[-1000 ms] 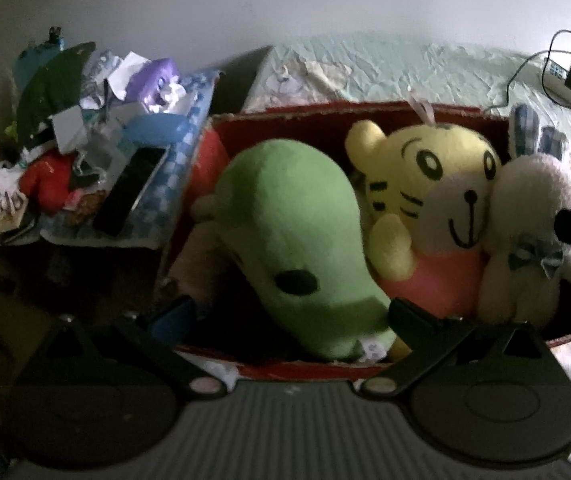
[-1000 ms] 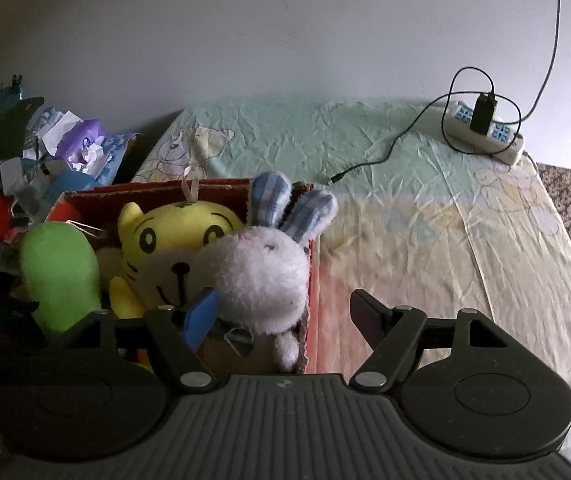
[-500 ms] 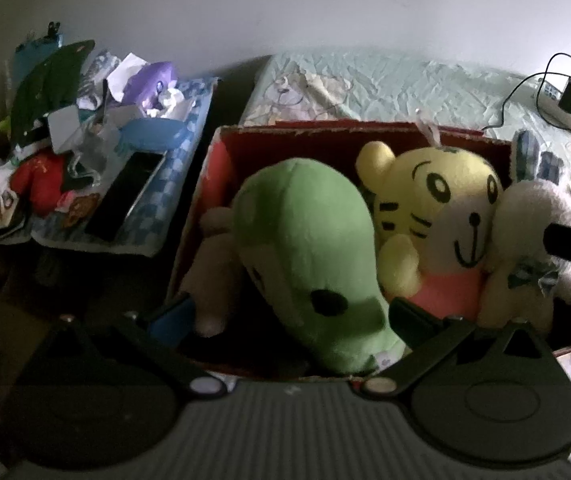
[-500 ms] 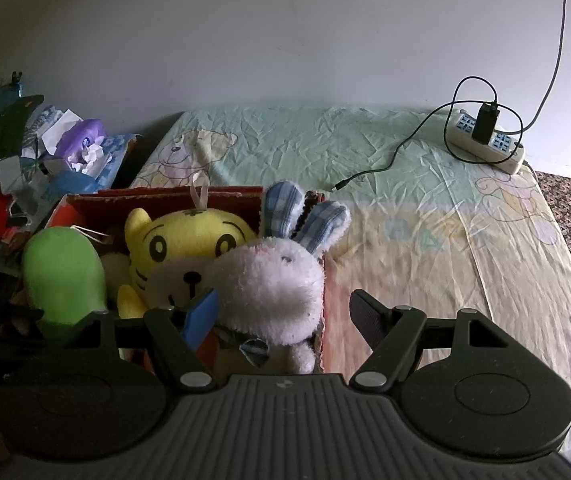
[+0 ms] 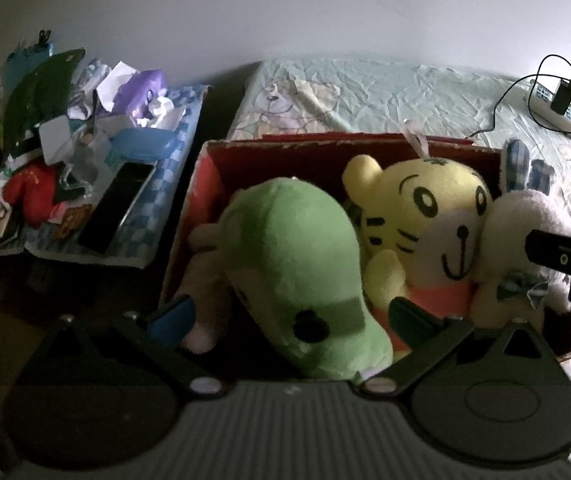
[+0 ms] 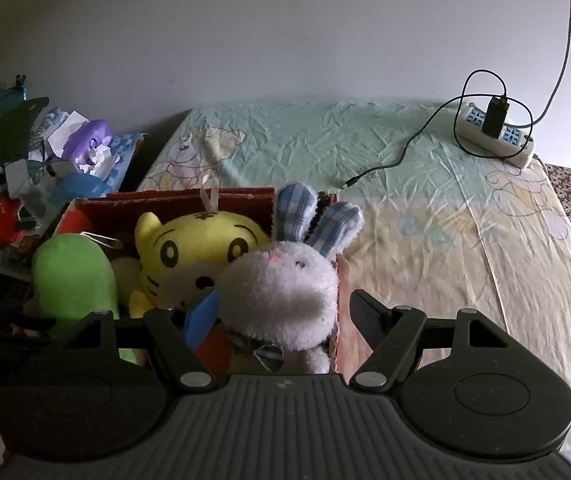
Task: Organize objects
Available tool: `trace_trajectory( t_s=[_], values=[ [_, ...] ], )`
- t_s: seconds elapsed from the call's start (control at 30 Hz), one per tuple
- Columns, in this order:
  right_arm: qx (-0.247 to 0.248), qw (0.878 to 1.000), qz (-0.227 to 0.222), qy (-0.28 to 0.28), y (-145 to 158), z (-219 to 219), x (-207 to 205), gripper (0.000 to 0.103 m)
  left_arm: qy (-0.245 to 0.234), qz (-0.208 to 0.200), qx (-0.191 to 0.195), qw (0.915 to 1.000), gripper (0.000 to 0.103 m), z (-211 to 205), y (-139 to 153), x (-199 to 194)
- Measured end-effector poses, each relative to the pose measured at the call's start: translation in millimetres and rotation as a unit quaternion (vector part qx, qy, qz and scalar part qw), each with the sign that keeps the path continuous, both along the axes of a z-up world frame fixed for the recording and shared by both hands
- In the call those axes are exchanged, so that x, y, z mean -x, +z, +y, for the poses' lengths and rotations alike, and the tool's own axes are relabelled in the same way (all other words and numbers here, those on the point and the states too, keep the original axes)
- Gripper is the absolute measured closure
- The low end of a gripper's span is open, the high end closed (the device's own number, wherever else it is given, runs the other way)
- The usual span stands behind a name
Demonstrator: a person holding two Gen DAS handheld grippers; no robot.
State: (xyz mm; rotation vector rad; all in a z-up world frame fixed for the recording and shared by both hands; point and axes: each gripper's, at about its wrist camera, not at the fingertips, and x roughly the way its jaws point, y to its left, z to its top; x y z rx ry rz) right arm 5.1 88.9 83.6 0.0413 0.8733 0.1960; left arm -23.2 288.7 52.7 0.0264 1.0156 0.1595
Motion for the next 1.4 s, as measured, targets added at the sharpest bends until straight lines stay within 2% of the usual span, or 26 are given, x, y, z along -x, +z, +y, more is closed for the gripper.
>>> trace_trajectory(
  t_s=[0.43,0.63,0.73,0.97,1.4],
  values=[
    [-0.046,0.999,0.026,0.011,-8,-4,-1,0.031,0.003,0.011,-0.005,0.9999,0.0,1,-6,-8],
    [-0.051,0.998,0.019,0.007,-8,-8,1,0.031,-0.006,0.01,-0.019,0.9997,0.0,-5,-9,-7],
    [-0.066,0.997,0.03,0.001,-13,-12,0,0.032,-0.005,0.011,-0.028,0.9995,0.0,-5,-12,-7],
    [-0.061,0.998,0.021,0.011,-11,-9,1,0.032,-0.003,0.014,-0.025,0.9996,0.0,-3,-14,-8],
    [-0.07,0.997,0.035,0.008,-16,-11,1,0.031,-0.008,0.025,-0.025,0.9994,0.0,-7,-20,-10]
  ],
)
